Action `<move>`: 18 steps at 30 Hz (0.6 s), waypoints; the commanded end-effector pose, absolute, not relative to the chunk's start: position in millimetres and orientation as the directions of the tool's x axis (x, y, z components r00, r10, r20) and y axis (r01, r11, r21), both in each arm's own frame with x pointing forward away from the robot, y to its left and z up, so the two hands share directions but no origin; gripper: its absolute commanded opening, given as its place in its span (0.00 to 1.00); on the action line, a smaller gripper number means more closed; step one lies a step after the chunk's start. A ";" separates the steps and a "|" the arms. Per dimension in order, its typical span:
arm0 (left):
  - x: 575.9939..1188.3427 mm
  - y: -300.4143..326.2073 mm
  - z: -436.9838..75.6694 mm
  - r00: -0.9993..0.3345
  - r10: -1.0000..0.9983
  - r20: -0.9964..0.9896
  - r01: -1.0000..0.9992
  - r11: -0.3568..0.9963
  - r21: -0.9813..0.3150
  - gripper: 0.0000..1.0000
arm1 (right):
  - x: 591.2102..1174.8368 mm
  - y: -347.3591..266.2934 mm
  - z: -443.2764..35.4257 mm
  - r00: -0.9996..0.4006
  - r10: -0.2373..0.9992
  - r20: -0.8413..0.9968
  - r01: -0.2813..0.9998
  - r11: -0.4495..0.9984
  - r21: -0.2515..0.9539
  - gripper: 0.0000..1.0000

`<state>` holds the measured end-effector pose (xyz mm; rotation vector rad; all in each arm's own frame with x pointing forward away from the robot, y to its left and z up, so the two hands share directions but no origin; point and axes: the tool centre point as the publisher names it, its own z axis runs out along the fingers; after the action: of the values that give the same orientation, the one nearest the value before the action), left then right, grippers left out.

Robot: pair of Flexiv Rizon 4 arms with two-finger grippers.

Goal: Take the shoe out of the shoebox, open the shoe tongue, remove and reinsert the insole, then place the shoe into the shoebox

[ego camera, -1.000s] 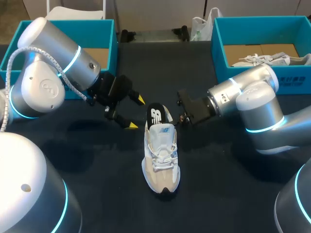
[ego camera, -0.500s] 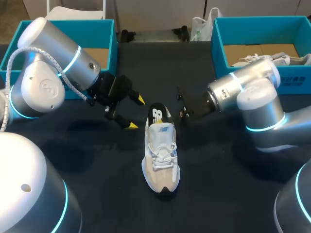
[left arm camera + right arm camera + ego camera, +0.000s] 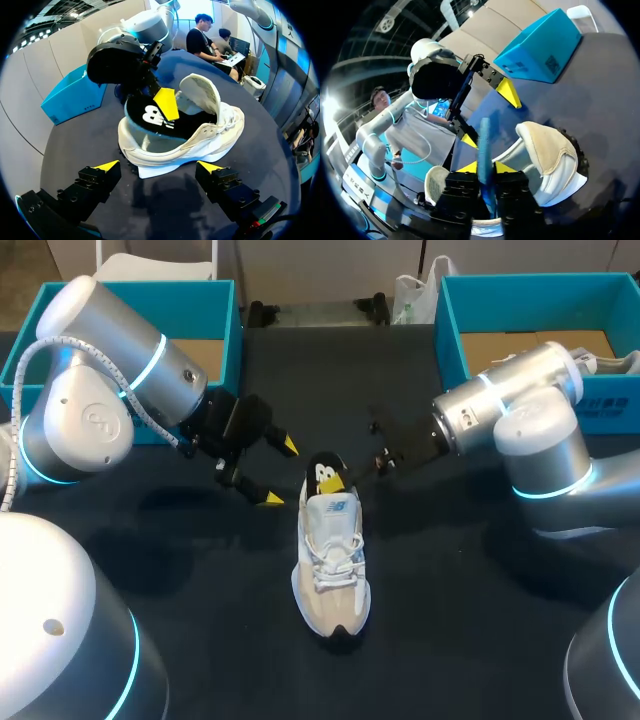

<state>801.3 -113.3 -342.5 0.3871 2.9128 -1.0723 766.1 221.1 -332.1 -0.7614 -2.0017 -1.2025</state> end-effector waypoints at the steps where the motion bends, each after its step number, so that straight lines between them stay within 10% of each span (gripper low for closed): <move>1: 801.7 -113.7 -342.2 -0.969 0.227 -0.097 0.236 0.737 -0.634 1.00 | 765.3 225.7 -341.0 -0.588 0.134 0.798 0.765 0.412 0.494 0.00; 18: 801.7 -113.7 -342.2 -0.969 0.227 -0.097 0.236 0.737 -0.634 1.00 | 740.7 234.0 -354.6 -0.518 0.140 0.844 0.806 0.411 0.427 0.08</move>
<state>801.3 -113.3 -342.5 0.3871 2.9128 -1.0724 740.7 230.7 -353.4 -0.8048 -1.9146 -1.1402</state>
